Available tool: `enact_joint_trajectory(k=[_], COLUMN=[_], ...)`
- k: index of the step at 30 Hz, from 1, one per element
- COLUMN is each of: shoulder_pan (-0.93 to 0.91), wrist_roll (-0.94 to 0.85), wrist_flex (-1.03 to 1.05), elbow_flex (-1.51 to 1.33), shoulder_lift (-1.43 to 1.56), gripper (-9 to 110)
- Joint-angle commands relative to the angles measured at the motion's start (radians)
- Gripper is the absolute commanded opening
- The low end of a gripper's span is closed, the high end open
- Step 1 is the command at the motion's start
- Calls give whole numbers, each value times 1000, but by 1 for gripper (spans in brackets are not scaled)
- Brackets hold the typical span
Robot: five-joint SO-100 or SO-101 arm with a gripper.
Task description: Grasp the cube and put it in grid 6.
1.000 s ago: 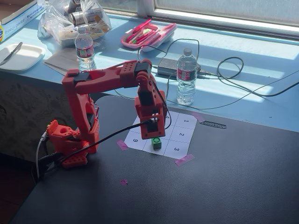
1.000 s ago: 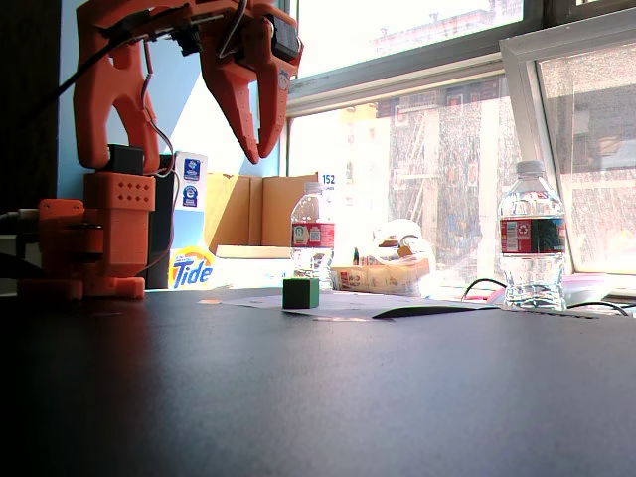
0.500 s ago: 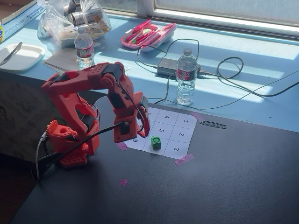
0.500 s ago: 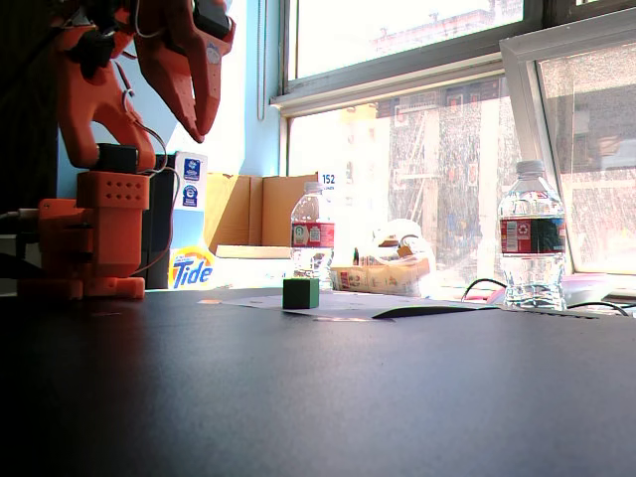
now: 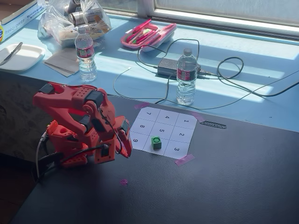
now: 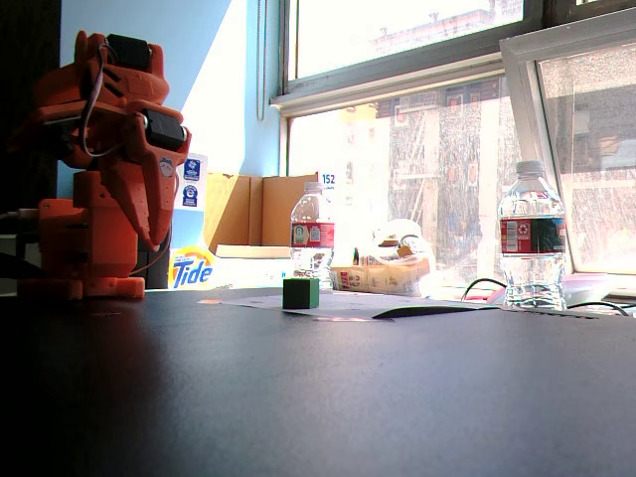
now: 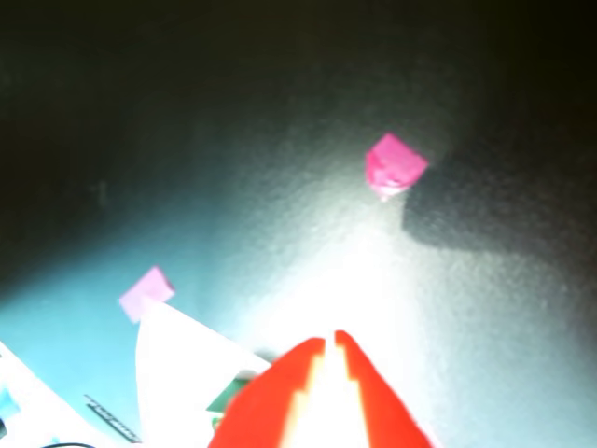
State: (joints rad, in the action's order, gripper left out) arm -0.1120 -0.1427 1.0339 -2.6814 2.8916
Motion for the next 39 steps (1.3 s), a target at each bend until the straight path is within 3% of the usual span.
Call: enact_joint_trajectory(k=[1, 10, 39], shoulder_pan=[-14, -15, -35], wrist_roll=[-15, -8, -15], wrist_flex=[-49, 60, 48], elbow_flex=[-94, -265, -333], shoulder_lift=[69, 410, 410], gripper=[0, 0, 0])
